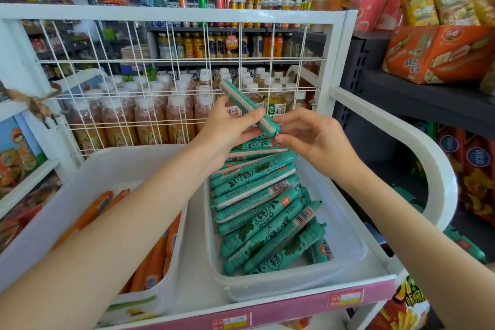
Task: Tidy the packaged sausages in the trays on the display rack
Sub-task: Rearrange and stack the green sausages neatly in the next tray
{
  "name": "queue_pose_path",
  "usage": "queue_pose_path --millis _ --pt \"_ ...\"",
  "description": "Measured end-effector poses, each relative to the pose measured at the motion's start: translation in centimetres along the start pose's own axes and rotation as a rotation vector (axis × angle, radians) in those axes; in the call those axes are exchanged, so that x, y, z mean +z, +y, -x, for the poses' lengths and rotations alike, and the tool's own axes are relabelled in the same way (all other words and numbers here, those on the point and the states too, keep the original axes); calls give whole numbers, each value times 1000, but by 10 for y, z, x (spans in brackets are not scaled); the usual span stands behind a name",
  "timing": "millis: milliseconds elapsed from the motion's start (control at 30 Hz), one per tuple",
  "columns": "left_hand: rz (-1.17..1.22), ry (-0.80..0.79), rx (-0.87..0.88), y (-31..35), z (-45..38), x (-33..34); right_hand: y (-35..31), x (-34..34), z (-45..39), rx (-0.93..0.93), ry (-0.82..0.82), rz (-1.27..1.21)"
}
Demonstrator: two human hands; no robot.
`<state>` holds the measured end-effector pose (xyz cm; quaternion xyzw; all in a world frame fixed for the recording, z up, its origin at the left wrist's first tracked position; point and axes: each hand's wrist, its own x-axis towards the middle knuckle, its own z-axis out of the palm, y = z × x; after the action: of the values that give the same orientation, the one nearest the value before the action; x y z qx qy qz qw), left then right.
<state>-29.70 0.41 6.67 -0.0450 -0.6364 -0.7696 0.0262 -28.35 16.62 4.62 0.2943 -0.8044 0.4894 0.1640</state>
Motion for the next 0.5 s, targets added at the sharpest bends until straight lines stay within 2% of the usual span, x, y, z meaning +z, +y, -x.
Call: queue_pose_path --millis 167,200,300,400,433,500 --pt "23 23 -55 -9 1 -4 1 9 -8 117 187 -43" --pt "-78 40 -31 -11 1 -8 3 5 -12 168 248 -96" --pt "-597 82 159 -18 -1 -26 13 -12 -20 360 356 -214" --pt "-809 8 195 -30 2 -33 28 -9 -22 576 199 -234" --pt "-874 -30 202 -34 3 -33 32 -3 -22 619 120 -171" --pt "-1024 -109 245 -41 4 -29 39 3 -23 589 16 152"
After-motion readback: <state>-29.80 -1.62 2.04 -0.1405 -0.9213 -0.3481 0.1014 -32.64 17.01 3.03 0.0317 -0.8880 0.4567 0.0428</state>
